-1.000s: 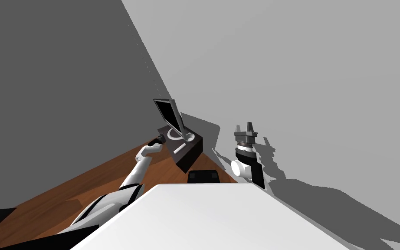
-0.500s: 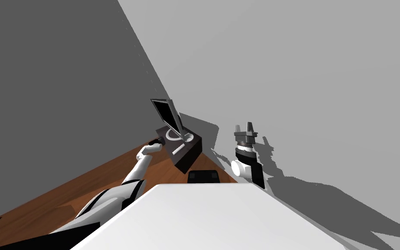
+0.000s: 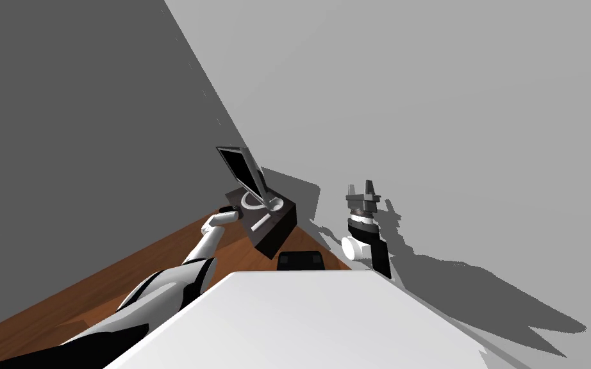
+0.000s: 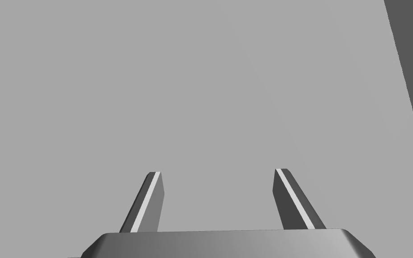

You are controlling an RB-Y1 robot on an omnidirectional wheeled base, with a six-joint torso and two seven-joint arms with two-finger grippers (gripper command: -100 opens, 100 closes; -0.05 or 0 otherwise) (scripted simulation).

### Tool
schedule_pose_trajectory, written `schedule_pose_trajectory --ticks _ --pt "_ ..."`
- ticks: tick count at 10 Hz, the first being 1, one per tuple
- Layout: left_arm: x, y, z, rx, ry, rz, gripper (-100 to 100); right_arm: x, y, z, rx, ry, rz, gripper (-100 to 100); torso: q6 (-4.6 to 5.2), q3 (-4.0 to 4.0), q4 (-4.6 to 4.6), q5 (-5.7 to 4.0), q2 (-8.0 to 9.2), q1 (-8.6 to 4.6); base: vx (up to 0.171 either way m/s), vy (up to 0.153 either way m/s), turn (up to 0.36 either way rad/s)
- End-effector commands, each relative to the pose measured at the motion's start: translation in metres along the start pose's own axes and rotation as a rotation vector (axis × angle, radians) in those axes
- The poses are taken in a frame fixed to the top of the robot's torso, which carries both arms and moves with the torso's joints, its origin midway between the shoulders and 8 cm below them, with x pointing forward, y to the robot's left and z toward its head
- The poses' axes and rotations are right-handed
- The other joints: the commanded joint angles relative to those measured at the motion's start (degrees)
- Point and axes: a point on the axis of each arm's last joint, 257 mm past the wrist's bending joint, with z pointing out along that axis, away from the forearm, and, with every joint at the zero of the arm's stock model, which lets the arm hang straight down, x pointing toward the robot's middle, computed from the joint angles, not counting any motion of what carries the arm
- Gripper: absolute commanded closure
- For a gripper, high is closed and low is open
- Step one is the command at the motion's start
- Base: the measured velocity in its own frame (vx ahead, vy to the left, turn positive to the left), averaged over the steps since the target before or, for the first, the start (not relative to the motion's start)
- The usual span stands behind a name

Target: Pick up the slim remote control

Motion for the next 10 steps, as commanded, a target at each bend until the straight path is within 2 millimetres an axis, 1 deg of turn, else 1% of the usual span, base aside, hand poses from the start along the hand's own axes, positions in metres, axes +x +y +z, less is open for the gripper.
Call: schedule_pose_trajectory --ticks 1,2,3,4,5,6,7,8,9,10 --pt "-0.007 0.015 0.003 -0.057 -0.02 -0.016 -100 0.0 0.0 0.0 0.0 0.0 0.0 0 0.0 0.0 0.0 0.0 0.0 0.0 0.021 -0.016 -0.042" --pt "-0.008 0.023 0.005 -0.104 -0.029 -0.038 -100 0.0 0.0 0.0 0.0 0.0 0.0 0 -0.02 0.0 0.0 0.0 0.01 0.02 0.024 -0.018 -0.074" --pt "-0.014 0.032 0.007 -0.125 -0.04 -0.042 -100 0.0 0.0 0.0 0.0 0.0 0.0 0 0.0 0.0 0.0 0.0 0.0 0.0 0.019 -0.01 -0.043" --pt "-0.016 0.045 0.008 -0.182 -0.053 -0.064 -100 0.0 0.0 0.0 0.0 0.0 0.0 0 -0.02 0.0 0.0 0.01 0.01 0.03 0.026 -0.012 -0.075" --pt "-0.02 0.051 0.008 -0.193 -0.059 -0.066 -100 0.0 0.0 0.0 0.0 0.0 0.0 0 0.01 -0.01 0.0 0.01 -0.02 0.02 0.023 -0.008 -0.045" --pt "-0.022 0.066 0.009 -0.253 -0.071 -0.088 -100 0.0 0.0 0.0 0.0 0.0 0.0 0 -0.03 0.0 0.0 0.01 0.0 0.04 0.029 -0.008 -0.063" --pt "-0.023 0.069 0.009 -0.259 -0.075 -0.089 -100 0.0 0.0 0.0 0.0 0.0 0.0 0 0.0 -0.01 -0.01 0.01 -0.02 0.04 0.023 -0.005 -0.043" --pt "-0.026 0.087 0.008 -0.322 -0.088 -0.11 -100 0.0 0.0 0.0 0.0 0.0 0.0 0 -0.02 0.0 0.0 0.01 0.0 0.05 0.028 -0.008 -0.068" --pt "-0.026 0.087 0.008 -0.322 -0.088 -0.11 -100 0.0 0.0 0.0 0.0 0.0 0.0 0 -0.01 -0.01 -0.01 0.01 -0.02 0.04 0.026 -0.007 -0.04" --pt "-0.027 0.105 0.006 -0.384 -0.099 -0.13 -100 0.0 0.0 0.0 0.0 0.0 0.0 0 -0.03 0.0 0.0 0.01 0.0 0.04 0.033 -0.01 -0.065"
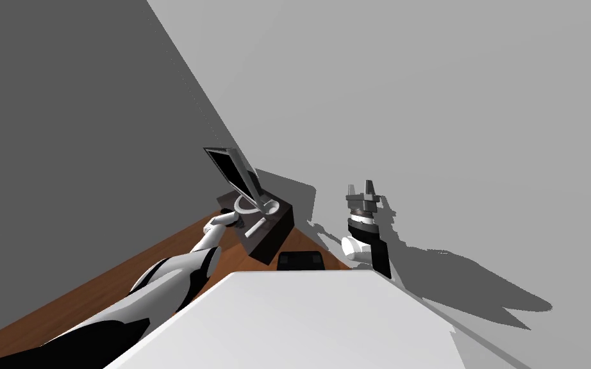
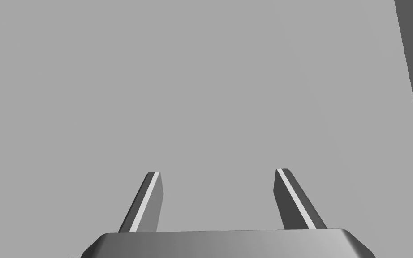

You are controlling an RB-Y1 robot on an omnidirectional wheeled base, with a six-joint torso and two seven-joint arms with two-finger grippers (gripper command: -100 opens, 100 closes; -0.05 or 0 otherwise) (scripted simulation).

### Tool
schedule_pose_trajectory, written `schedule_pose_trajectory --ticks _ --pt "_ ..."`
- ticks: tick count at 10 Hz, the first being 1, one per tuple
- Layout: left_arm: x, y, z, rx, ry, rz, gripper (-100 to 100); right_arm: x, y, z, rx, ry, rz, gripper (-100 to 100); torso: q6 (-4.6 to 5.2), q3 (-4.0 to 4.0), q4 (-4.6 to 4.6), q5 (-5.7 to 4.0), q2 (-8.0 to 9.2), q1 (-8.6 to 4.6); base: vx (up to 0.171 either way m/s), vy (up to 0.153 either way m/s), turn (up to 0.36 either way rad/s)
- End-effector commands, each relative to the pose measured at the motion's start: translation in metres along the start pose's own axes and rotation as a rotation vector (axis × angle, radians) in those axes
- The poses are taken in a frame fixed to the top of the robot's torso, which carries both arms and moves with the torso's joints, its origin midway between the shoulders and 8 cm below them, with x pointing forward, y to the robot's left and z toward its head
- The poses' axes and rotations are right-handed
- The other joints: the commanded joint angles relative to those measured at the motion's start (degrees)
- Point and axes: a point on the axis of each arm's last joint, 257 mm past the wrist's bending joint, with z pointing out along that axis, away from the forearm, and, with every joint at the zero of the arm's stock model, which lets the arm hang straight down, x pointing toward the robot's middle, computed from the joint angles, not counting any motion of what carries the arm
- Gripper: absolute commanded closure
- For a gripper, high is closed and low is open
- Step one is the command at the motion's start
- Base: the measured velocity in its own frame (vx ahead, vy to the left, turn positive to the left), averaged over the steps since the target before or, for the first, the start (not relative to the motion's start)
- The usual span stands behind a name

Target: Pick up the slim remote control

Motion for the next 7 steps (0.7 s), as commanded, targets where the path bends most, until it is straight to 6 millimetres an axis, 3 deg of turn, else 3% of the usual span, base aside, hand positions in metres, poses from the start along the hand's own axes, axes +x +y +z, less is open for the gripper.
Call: schedule_pose_trajectory --ticks 1,2,6,7 --pt "0.0 0.022 0.004 -0.079 -0.01 -0.022 -100 0.0 0.0 0.0 0.0 0.0 0.0 0 0.0 0.0 0.0 0.0 0.0 0.0 0.046 -0.014 -0.096" --pt "-0.002 0.026 0.004 -0.091 -0.015 -0.024 -100 0.0 0.0 0.0 0.0 0.0 0.0 0 0.01 -0.02 0.0 -0.01 -0.04 -0.02 0.036 -0.004 -0.031" --pt "-0.006 0.095 0.011 -0.296 -0.041 -0.066 -100 0.0 0.0 0.0 0.0 0.0 0.0 0 0.0 -0.05 -0.02 0.0 -0.09 -0.01 0.054 -0.007 -0.069" --pt "-0.006 0.095 0.011 -0.296 -0.041 -0.066 -100 0.0 0.0 0.0 0.0 0.0 0.0 0 0.0 -0.07 -0.03 0.0 -0.13 -0.01 0.05 -0.003 -0.017"
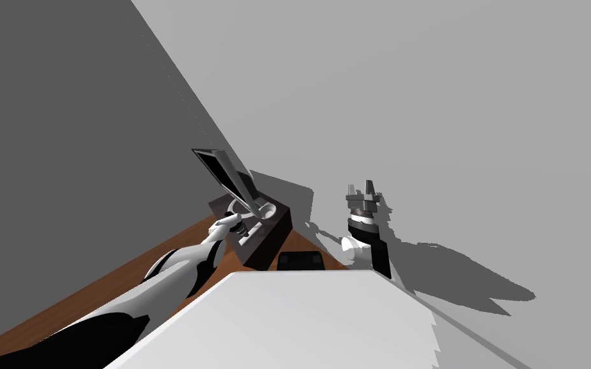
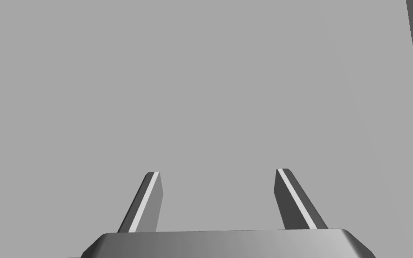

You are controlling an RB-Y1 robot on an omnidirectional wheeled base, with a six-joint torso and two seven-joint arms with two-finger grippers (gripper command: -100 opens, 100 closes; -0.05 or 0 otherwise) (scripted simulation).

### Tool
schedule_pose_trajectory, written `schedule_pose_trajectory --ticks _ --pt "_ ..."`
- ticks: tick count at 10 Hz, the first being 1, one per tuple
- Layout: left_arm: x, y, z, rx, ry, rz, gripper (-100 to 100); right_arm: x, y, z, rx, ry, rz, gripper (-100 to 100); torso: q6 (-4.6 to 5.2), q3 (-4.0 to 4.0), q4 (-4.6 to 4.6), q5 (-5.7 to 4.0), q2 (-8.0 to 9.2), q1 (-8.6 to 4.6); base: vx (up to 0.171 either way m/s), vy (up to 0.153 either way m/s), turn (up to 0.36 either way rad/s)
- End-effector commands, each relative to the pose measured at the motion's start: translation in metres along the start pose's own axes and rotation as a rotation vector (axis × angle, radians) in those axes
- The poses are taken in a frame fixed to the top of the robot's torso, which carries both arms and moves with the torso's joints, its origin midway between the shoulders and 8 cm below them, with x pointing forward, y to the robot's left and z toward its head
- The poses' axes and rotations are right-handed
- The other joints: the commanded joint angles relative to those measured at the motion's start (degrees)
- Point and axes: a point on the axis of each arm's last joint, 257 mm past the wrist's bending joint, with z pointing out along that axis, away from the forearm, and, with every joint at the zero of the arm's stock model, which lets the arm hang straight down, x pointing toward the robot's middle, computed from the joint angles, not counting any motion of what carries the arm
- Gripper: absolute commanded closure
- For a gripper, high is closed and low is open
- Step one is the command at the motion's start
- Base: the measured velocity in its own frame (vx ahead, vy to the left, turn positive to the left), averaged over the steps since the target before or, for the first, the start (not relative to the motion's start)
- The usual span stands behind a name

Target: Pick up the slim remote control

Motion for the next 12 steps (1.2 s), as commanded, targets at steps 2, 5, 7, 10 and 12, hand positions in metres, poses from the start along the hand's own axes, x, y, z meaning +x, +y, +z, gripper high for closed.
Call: schedule_pose_trajectory --ticks 2,5,7,10,12 --pt "-0.005 0.031 0.008 -0.086 -0.013 -0.012 -100 0.0 0.0 0.0 0.0 0.0 0.0 0 -0.01 0.06 0.02 0.0 0.11 0.01 0.036 0.001 -0.028" --pt "0.0 0.024 0.005 -0.07 -0.003 -0.005 -100 0.0 0.0 0.0 0.0 0.0 0.0 0 0.0 0.04 0.02 0.0 0.08 0.03 0.031 0.004 -0.01" --pt "-0.009 0.053 0.015 -0.142 -0.023 -0.017 -100 0.0 0.0 0.0 0.0 0.0 0.0 0 -0.01 0.12 0.04 0.01 0.2 0.02 0.031 0.008 -0.023" --pt "-0.019 0.067 0.021 -0.17 -0.033 -0.019 -100 0.0 0.0 0.0 0.0 0.0 0.0 0 -0.02 -0.1 -0.04 0.04 -0.17 0.14 0.092 0.03 -0.022" --pt "-0.033 0.072 0.023 -0.179 -0.035 -0.038 -100 0.0 0.0 0.0 0.0 0.0 0.0 0 -0.01 0.07 0.03 0.01 0.14 0.03 0.01 -0.006 -0.051"
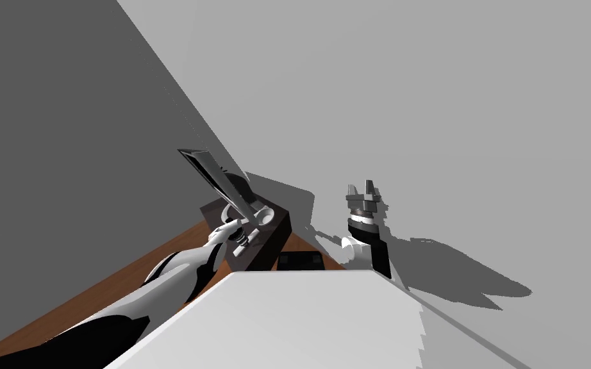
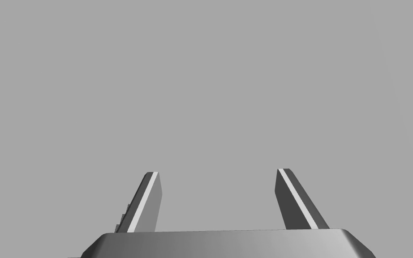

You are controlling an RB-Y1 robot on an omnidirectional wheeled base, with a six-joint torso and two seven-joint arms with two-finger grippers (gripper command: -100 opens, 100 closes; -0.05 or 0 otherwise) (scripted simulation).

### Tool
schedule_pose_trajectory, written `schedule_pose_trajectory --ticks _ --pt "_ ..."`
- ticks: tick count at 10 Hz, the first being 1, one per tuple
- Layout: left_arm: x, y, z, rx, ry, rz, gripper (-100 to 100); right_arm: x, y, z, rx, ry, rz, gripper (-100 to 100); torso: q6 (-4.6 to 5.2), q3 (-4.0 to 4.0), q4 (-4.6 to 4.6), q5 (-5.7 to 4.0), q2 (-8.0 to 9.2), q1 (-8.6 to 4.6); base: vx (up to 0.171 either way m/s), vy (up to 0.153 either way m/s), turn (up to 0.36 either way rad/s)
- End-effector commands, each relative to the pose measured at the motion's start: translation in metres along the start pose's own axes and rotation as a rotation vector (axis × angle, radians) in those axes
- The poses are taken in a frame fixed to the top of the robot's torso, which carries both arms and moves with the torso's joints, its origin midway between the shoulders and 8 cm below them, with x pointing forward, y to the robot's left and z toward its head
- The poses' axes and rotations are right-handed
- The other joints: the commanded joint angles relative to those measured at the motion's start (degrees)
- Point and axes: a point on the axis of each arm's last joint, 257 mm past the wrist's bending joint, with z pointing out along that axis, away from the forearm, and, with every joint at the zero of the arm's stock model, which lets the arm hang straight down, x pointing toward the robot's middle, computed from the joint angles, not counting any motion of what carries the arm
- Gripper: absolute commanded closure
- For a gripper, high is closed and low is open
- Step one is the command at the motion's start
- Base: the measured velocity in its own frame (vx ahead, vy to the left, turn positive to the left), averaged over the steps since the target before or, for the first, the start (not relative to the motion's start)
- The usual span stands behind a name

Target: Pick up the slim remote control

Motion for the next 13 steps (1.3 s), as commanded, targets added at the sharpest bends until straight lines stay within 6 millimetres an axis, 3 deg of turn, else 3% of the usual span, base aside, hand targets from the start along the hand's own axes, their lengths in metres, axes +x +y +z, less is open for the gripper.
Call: schedule_pose_trajectory --ticks 1,3,4,6,7,8,10,12,13 --pt "-0.019 0.003 0.005 -0.001 0.003 -0.022 -100 0.0 0.0 0.0 0.0 0.0 0.0 0 0.0 0.0 0.0 0.0 0.0 0.0 0.038 -0.033 -0.207" --pt "-0.019 0.003 0.005 -0.001 0.003 -0.022 -100 0.0 0.0 0.0 0.0 0.0 0.0 0 -0.02 -0.03 -0.01 -0.02 -0.05 -0.04 0.024 -0.014 0.006" --pt "-0.042 0.005 0.009 0.002 0.009 -0.05 -100 0.0 0.001 0.0 -0.002 0.0 -0.001 0 -0.03 0.0 -0.02 -0.02 0.02 0.04 0.048 -0.032 -0.164" --pt "-0.047 0.009 0.011 -0.003 0.004 -0.053 -100 0.002 0.008 0.005 -0.026 0.004 0.002 0 0.28 0.27 -0.24 -0.33 0.75 0.07 0.052 -0.01 -0.085" --pt "-0.047 0.009 0.011 -0.003 0.004 -0.053 -100 0.0 0.014 0.006 -0.049 0.003 -0.043 0 0.12 0.41 -0.36 -0.04 1.16 -0.1 0.015 0.064 -0.058" --pt "-0.061 0.011 0.014 -0.003 0.004 -0.068 -100 -0.004 0.016 0.008 -0.05 -0.006 -0.081 0 -0.35 0.45 -0.62 0.66 1.53 -0.54 -0.008 0.038 -0.092" --pt "-0.061 0.011 0.014 -0.003 0.004 -0.068 -100 -0.008 0.017 0.012 -0.046 -0.014 -0.146 0 -0.94 0.39 -1.36 2.24 2.19 -1.62 0.009 -0.006 0.001" --pt "-0.061 0.011 0.014 -0.003 0.004 -0.068 -100 -0.009 0.004 0.006 -0.002 -0.014 -0.174 0 -1.39 -0.23 -1.29 3.08 0.94 -3.12 -0.066 -0.018 0.022" --pt "-0.075 0.014 0.016 -0.003 0.003 -0.083 -100 -0.009 0.004 0.006 -0.004 -0.014 -0.174 0 -1.34 -0.59 -1.45 2.93 0.35 -3.6 0.035 -0.075 -0.111"
